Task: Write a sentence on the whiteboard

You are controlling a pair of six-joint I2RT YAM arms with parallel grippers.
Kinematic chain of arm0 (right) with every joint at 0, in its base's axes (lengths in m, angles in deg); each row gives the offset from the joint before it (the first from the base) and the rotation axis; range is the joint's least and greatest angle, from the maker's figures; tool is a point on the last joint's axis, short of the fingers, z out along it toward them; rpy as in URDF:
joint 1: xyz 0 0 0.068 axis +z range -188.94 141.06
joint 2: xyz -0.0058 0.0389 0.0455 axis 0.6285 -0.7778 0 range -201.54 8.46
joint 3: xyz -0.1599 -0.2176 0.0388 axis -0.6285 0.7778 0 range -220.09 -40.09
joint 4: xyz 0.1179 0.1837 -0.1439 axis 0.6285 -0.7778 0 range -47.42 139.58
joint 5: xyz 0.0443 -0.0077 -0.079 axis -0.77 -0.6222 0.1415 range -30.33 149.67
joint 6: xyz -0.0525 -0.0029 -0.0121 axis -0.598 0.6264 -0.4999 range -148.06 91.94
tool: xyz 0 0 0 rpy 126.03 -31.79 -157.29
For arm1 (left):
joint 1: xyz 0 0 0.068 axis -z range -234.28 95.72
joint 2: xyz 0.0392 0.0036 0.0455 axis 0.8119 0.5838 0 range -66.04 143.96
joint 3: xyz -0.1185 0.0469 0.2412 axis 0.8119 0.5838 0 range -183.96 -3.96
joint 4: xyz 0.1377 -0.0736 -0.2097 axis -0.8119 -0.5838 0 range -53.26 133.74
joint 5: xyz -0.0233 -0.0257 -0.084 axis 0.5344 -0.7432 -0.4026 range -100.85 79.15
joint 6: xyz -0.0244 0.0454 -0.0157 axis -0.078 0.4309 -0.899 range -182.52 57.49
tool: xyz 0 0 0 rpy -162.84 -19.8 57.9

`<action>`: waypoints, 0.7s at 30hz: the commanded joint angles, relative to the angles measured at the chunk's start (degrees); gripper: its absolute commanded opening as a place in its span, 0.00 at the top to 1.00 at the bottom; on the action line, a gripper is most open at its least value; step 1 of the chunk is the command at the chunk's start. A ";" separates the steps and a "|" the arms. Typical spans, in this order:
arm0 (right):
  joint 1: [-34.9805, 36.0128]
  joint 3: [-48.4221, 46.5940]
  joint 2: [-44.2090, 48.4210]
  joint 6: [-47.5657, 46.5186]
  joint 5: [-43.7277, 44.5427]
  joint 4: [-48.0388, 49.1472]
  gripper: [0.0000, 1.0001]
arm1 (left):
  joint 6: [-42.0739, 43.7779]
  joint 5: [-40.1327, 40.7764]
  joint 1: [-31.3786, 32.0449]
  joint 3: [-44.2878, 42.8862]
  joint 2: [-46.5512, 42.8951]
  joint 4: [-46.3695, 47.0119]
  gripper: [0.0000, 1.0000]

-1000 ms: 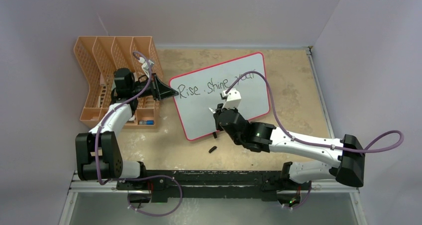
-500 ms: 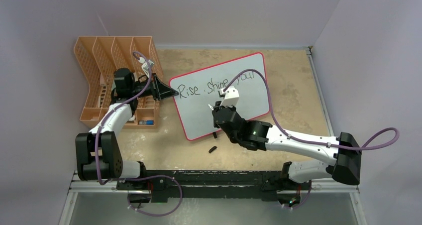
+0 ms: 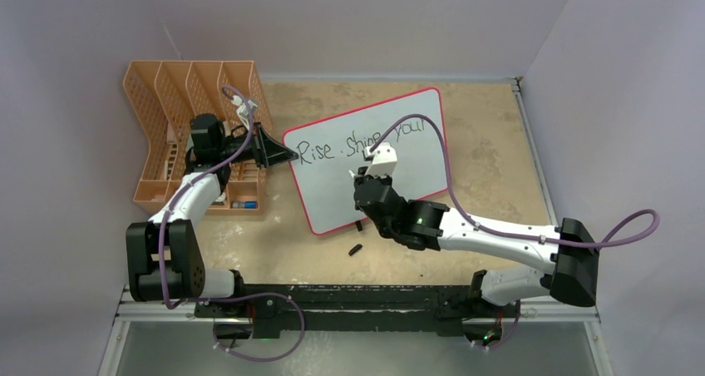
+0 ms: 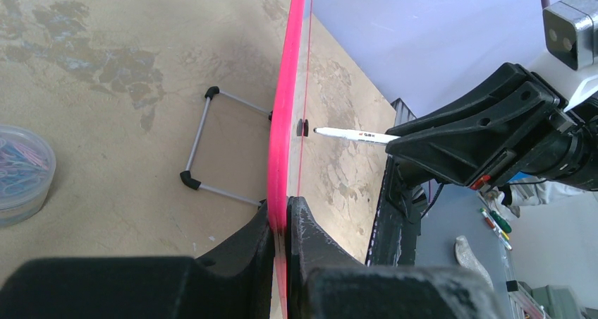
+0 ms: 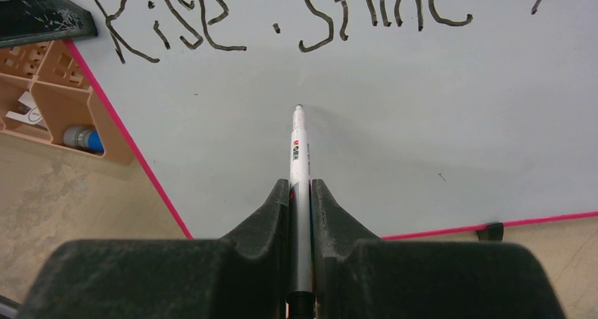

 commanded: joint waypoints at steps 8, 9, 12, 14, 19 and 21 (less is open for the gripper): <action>0.34 -3.20 -1.80 -0.96 3.76 2.89 1.00 | 0.84 2.62 -0.28 -1.14 -0.89 0.89 1.00; 0.30 -3.25 -2.01 -0.94 3.77 2.84 1.00 | 0.86 2.62 -0.32 -1.09 -0.87 0.89 1.00; 0.35 -3.34 -2.47 -0.90 3.37 2.61 1.00 | 0.86 2.58 -0.33 -1.12 -0.89 0.89 1.00; 0.34 -3.30 -2.78 -0.86 2.70 2.39 1.00 | 0.85 2.53 -0.36 -1.13 -0.88 0.89 1.00; 0.34 -3.46 -3.47 -0.58 2.04 1.32 1.00 | 0.86 2.53 -0.36 -1.08 -0.89 0.89 1.00; 0.32 -3.52 -3.80 -0.39 1.86 0.74 1.00 | 0.86 2.52 -0.36 -1.08 -0.89 0.89 1.00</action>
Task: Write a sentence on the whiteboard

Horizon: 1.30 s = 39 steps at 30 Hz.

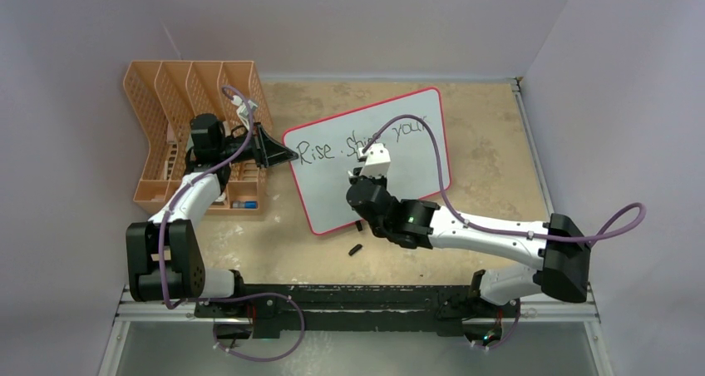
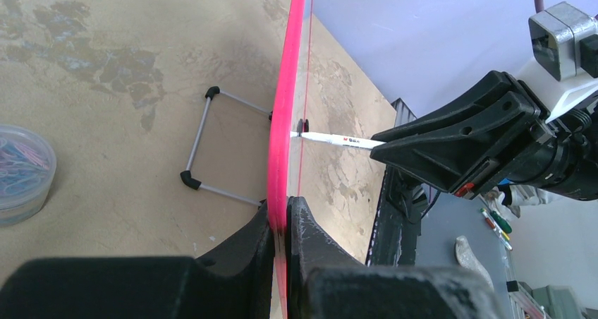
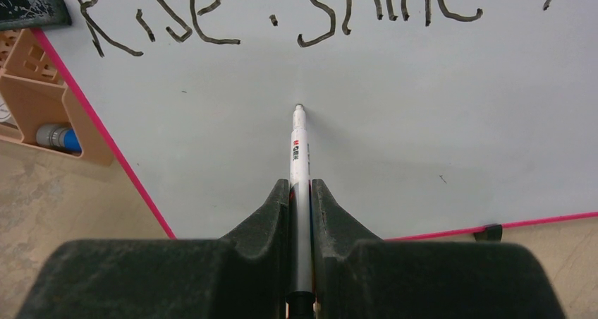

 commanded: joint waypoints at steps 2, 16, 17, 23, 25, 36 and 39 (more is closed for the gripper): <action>0.33 -2.77 -0.57 0.59 0.48 -0.58 1.00 | 0.86 2.53 -0.36 -1.12 -0.85 0.89 1.00; 0.35 -3.09 -1.43 3.93 -0.16 -5.64 1.00 | 0.78 2.49 -0.45 -1.16 -0.98 0.80 1.00; 0.35 -3.01 -1.43 4.18 -0.12 -5.92 1.00 | 0.77 2.47 -0.45 -1.22 -0.98 0.80 1.00; 0.28 -2.23 -1.30 5.22 -0.35 -7.05 1.00 | 0.77 2.46 -0.45 -1.17 -1.07 0.80 1.00; 0.31 -1.91 -1.24 5.55 -0.76 -7.18 1.00 | 0.77 2.49 -0.51 -1.16 -1.07 0.81 1.00; 0.33 -0.72 -0.84 6.71 -2.37 -8.26 1.00 | 0.77 2.50 -0.54 -1.22 -1.07 0.89 1.00; 0.33 -0.45 -0.65 6.99 -2.76 -8.55 1.00 | 0.70 2.51 -0.54 -1.19 -1.07 0.89 1.00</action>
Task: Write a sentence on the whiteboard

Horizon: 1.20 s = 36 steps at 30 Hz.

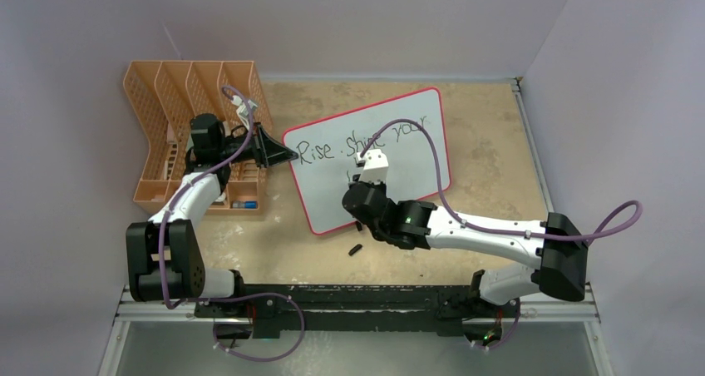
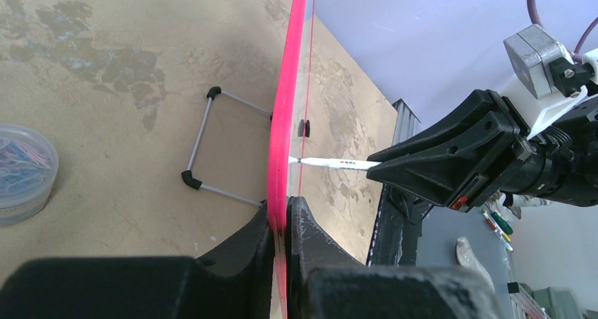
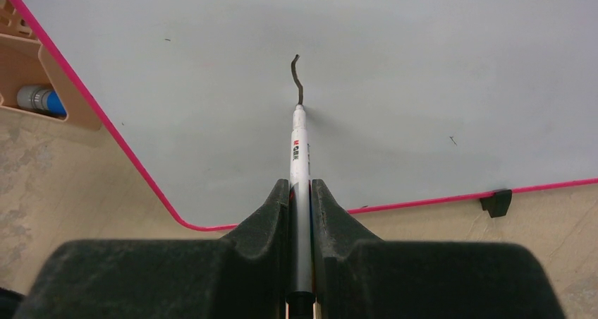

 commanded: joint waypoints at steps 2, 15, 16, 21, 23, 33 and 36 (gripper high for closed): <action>0.00 0.85 0.54 1.64 -0.89 -1.22 1.00 | 0.69 2.34 -0.54 -1.13 -1.07 0.93 1.00; -0.02 2.00 0.42 3.01 -2.57 -3.05 1.00 | 0.60 2.29 -0.63 -1.12 -0.98 1.10 1.00; -0.02 2.08 0.50 3.12 -2.74 -3.18 1.00 | 0.60 2.29 -0.63 -1.12 -0.98 1.10 1.00; -0.04 2.49 0.82 3.53 -3.29 -3.79 1.00 | 0.49 2.29 -0.63 -1.09 -0.99 1.19 1.00; -0.03 2.54 0.95 3.61 -3.31 -3.98 1.00 | 0.42 2.28 -0.63 -1.07 -1.00 1.21 1.00; 0.00 1.86 2.67 3.92 -0.81 -5.36 1.00 | 0.42 2.21 -0.68 -1.10 -0.98 1.19 1.00; 0.00 1.66 4.24 3.23 -0.99 -4.51 1.00 | 0.42 2.21 -0.70 -1.07 -0.98 1.19 1.00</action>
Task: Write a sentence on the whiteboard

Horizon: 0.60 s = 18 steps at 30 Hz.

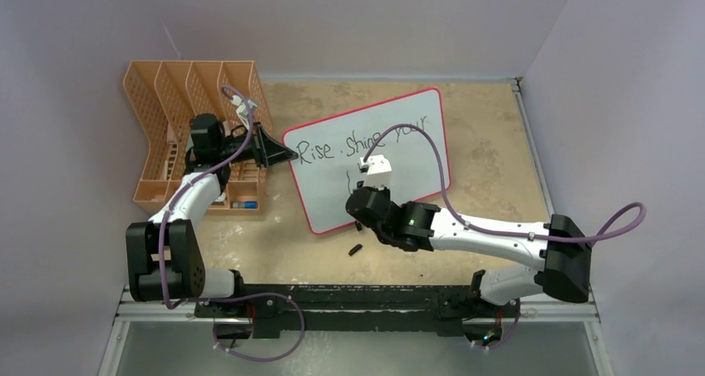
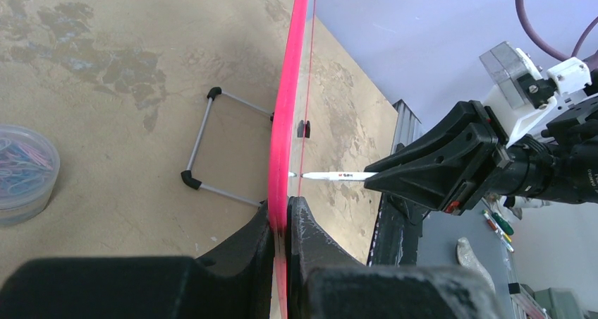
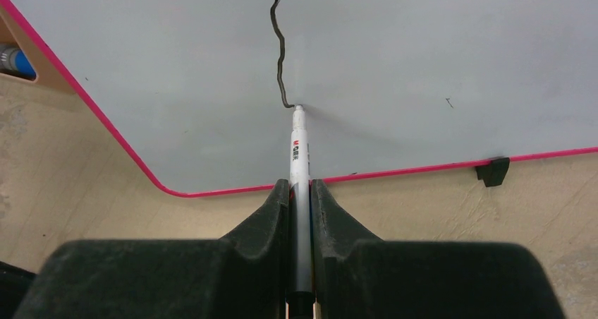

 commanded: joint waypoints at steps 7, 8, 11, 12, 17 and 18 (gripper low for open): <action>-0.22 1.11 7.42 -2.04 1.56 3.65 1.00 | 0.42 2.10 -0.65 -1.15 -0.98 1.11 1.00; -0.22 1.41 7.58 -1.78 1.58 3.66 1.00 | 0.42 2.09 -0.65 -1.12 -1.02 1.11 1.00; -0.27 1.72 7.34 -1.58 2.21 3.10 1.00 | 0.42 2.10 -0.65 -0.98 -0.98 1.11 1.00; -0.24 1.85 7.16 -1.66 2.44 3.51 1.00 | 0.45 2.14 -0.65 -1.00 -0.98 1.11 1.00; -0.23 2.00 5.85 -1.73 3.12 4.72 1.00 | 0.51 2.09 -0.65 -1.00 -1.01 1.11 1.00; -0.22 2.07 5.70 -1.44 3.53 4.76 1.00 | 0.51 2.09 -0.65 -1.00 -1.01 1.11 1.00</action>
